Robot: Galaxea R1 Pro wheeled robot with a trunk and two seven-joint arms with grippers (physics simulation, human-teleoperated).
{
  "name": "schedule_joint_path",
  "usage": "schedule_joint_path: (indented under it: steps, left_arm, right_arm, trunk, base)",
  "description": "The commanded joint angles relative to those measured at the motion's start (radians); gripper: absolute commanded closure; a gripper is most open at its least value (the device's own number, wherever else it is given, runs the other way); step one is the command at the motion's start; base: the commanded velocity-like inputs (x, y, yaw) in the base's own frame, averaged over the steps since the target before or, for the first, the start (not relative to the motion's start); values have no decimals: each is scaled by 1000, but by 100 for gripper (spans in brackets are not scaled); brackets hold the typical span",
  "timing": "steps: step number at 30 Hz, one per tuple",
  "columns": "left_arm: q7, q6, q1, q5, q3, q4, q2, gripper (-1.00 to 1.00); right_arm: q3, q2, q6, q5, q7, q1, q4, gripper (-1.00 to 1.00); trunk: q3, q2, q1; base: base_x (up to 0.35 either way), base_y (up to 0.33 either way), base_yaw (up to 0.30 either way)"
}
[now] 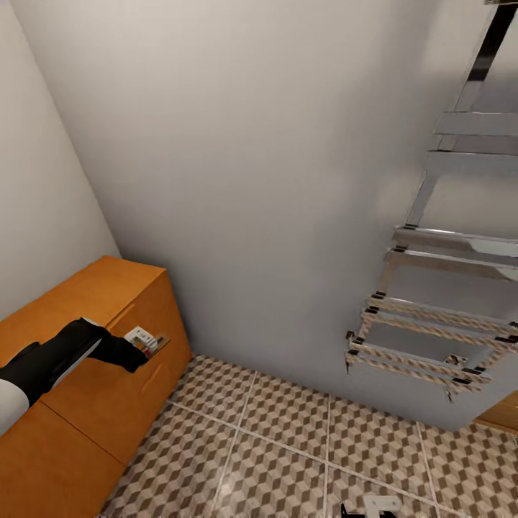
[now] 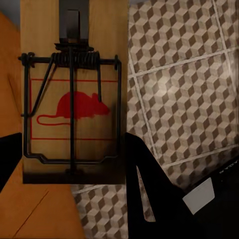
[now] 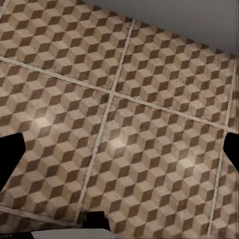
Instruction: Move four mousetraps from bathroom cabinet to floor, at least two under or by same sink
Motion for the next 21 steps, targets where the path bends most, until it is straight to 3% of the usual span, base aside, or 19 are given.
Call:
schedule_joint_path:
  steps: [1, 7, 11, 12, 15, 16, 17, 19, 20, 21]
  left_arm:
    - [1, 6, -2, 8, -5, -1, 1, 100]
    - [1, 5, 0, 8, -9, 14, -1, 100]
    - [1, 3, 2, 8, -40, 41, -8, 100]
    - [1, -4, 3, 9, -69, 85, -35, 100]
    - [11, -61, 9, 10, -80, 200, -98, 100]
    - [24, -114, 13, 10, -83, 273, -138, 100]
    - [32, -147, 16, 10, -83, 315, -159, 100]
    - [79, -305, 28, 11, -85, 512, -256, 100]
    - [93, -348, 30, 11, -85, 565, -281, 100]
    - [122, -432, 33, 11, -86, 673, -330, 100]
  right_arm:
    - [9, 0, -2, -7, -3, -1, 0, -100]
    - [9, 0, -2, -8, -3, -1, 0, -100]
    - [9, 0, -2, -8, -3, -1, 0, -100]
    - [9, 0, -2, -8, -3, -1, 0, -100]
    - [9, 0, -2, -8, -3, -1, 0, -100]
    - [9, 0, -2, -7, -3, -1, 0, -100]
    - [9, -1, -2, -8, -3, -1, 0, -100]
    - [9, -1, -2, -8, -3, -1, 0, -100]
    - [9, -1, -2, -8, -3, -1, 0, -100]
    - [9, -1, -2, -8, -3, -1, 0, -100]
  trunk:
    - [-2, -2, 0]
    - [-2, -2, 0]
    - [-2, -2, 0]
    - [-2, -2, 0]
    - [-2, -2, 0]
    - [-2, -2, 0]
    - [-2, -2, 0]
    - [-2, -2, 0]
    - [-2, -2, 0]
    - [-2, -2, 0]
  base:
    - [-226, -236, 0]
    - [-195, -223, 0]
    - [-49, -89, 0]
    - [-9, -15, 0]
    - [-4, -7, 0]
    - [-2, -3, 0]
    - [-1, -2, 0]
    - [-1, -1, 0]
    - [0, 0, 0]
    - [0, 0, 0]
